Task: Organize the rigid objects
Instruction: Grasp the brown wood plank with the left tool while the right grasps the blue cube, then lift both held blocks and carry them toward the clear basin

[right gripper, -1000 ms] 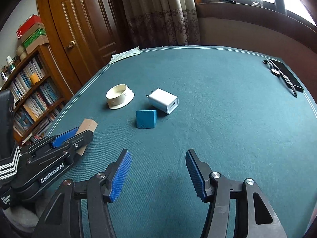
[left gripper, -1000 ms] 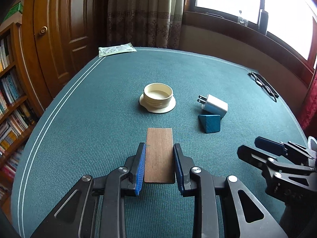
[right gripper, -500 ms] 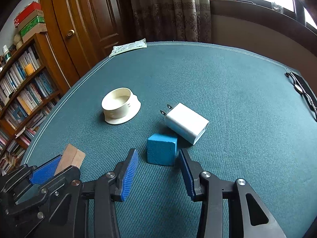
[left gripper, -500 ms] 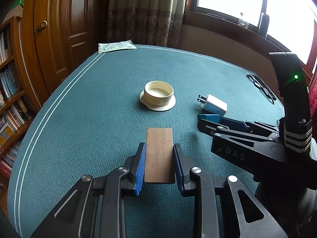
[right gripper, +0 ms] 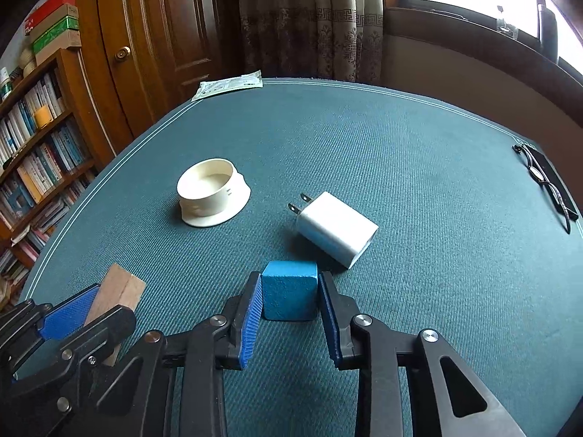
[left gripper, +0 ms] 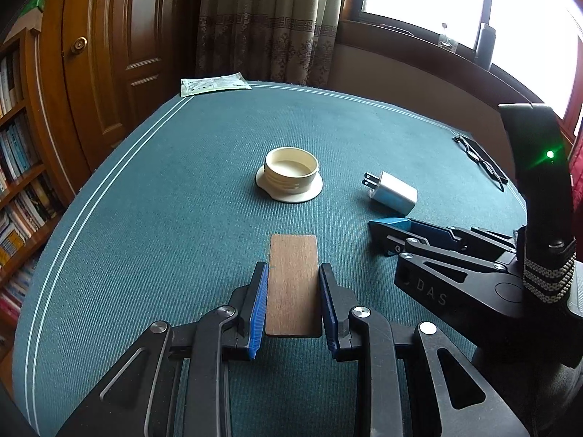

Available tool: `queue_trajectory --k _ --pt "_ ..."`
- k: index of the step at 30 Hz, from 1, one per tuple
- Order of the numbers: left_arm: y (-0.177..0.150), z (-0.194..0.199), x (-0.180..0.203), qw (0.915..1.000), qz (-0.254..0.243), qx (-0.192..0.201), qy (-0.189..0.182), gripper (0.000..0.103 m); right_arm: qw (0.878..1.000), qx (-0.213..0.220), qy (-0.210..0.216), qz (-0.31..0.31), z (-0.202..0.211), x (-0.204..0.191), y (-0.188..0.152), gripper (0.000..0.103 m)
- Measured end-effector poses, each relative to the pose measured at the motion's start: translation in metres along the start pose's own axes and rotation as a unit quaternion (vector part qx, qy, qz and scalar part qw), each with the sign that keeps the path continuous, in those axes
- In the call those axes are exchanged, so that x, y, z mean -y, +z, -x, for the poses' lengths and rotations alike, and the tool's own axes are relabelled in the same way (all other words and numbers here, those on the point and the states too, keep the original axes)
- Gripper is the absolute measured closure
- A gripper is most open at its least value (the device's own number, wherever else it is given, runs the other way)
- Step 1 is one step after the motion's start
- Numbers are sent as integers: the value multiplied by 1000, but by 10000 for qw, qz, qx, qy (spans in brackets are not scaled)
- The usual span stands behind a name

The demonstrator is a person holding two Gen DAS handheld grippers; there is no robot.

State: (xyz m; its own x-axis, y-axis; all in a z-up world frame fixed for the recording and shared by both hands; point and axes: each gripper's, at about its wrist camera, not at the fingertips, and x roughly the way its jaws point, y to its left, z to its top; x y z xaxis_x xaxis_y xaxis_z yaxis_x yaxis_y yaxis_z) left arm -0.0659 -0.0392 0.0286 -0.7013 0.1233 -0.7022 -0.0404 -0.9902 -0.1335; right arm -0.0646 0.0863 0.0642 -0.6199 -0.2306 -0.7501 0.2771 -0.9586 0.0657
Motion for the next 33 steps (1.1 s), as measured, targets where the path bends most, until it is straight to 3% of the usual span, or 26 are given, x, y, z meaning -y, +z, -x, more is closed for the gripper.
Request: queue_trajectory --k 17,33 --pt "-7 0 17 9997 -211 -27 -88 75 9986 148 89 -492 47 28 -36 71" --pt "-16 8 47 9982 -516 -59 -290 75 9932 329 -139 -1104 92 69 -73 71"
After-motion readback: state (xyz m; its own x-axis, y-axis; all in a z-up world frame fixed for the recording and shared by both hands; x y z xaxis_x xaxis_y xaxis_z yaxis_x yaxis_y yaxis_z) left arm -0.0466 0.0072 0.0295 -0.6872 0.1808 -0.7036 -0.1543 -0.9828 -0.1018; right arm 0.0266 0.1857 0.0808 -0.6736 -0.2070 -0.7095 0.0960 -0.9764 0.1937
